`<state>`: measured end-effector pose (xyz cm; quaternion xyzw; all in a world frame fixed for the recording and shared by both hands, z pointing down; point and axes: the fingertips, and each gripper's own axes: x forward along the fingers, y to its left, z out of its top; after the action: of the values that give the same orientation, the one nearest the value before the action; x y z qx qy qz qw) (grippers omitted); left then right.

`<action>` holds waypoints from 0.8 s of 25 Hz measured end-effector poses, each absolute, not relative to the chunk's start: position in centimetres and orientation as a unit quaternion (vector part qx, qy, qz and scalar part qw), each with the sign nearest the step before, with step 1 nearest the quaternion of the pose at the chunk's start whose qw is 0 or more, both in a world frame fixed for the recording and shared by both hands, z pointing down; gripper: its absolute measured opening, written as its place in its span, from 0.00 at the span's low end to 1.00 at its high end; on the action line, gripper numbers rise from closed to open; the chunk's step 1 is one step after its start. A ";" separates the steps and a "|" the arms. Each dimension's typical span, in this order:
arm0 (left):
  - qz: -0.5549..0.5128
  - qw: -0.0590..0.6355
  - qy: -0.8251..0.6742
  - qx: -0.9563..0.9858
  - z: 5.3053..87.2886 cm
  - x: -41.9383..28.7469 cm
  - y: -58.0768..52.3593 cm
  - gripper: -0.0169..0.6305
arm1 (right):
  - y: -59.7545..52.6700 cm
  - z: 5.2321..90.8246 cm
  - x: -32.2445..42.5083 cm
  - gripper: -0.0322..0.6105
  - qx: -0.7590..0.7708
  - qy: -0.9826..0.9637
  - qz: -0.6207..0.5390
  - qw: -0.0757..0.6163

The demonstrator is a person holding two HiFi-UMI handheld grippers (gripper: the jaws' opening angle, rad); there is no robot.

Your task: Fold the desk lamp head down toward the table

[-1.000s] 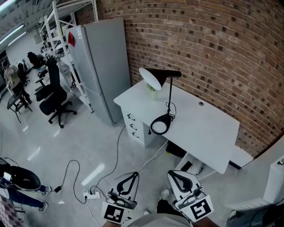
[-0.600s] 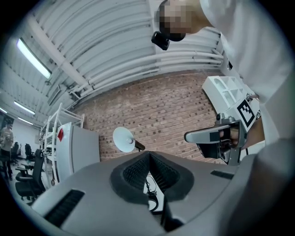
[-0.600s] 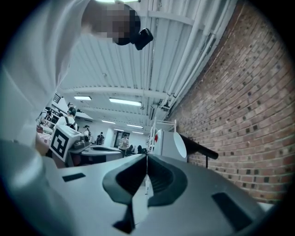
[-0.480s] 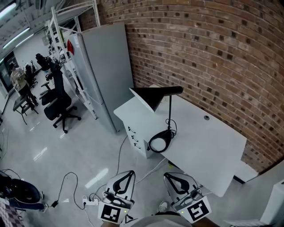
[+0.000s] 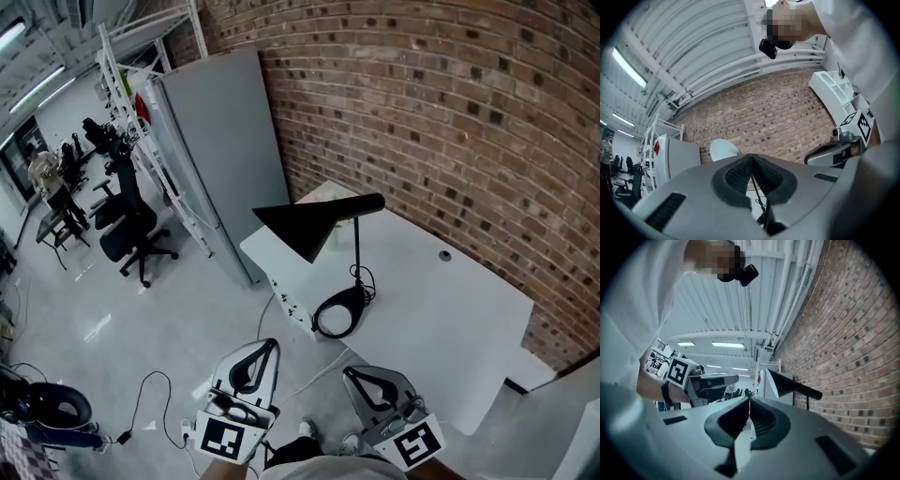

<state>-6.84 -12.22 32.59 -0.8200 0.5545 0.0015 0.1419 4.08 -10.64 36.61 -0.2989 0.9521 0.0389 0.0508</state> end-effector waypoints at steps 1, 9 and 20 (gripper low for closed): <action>0.002 0.146 0.551 -0.822 32.4 -7.0 -12.9 0.04 | -11.1 36.8 4.0 0.08 -0.303 0.951 0.038 0.049; -0.006 0.214 0.521 -0.826 26.5 -8.9 -19.7 0.04 | -14.3 36.6 3.5 0.08 -0.332 0.941 0.037 0.042; -0.005 0.230 0.491 -0.840 21.7 -9.8 -27.2 0.04 | -16.6 36.4 2.7 0.08 -0.343 0.938 0.043 0.040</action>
<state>-9.83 -27.22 21.69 -0.8404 0.4907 -0.0054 0.2301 2.75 -16.59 36.42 -0.3427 0.9376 0.0431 0.0398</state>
